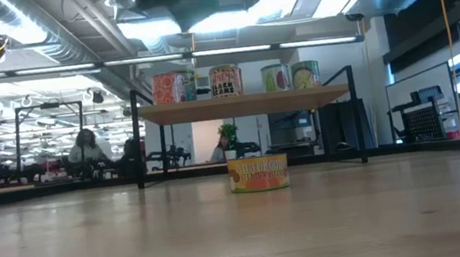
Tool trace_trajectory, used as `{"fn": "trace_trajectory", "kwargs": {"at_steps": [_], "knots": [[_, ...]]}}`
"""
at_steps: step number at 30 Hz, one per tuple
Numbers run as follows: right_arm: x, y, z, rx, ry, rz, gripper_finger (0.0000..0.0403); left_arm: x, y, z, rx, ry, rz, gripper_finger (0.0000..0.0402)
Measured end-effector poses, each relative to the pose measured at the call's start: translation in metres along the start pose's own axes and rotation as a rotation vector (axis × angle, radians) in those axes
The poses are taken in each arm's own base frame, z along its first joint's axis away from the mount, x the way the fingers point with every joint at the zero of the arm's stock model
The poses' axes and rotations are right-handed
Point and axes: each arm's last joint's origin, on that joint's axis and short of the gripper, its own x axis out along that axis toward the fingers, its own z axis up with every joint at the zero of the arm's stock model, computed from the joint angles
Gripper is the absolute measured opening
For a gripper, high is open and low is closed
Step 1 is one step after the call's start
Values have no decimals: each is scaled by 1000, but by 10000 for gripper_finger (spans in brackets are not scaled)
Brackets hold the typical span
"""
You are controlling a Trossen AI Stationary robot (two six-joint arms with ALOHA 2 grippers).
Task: Pick and place cans onto a shelf
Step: Put the canned tuna on the shelf
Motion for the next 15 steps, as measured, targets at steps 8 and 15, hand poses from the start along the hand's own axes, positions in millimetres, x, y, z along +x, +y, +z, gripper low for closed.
{"fn": "trace_trajectory", "kwargs": {"at_steps": [8, 15], "knots": [[0, 0, 0, -2, 6, -13, 5, 36, 0, 48, 129, -31, -21, 6], [0, 0, 0, -2, 6, -14, 5, 83, -3, 62, 187, -8, -62, 6]]}}
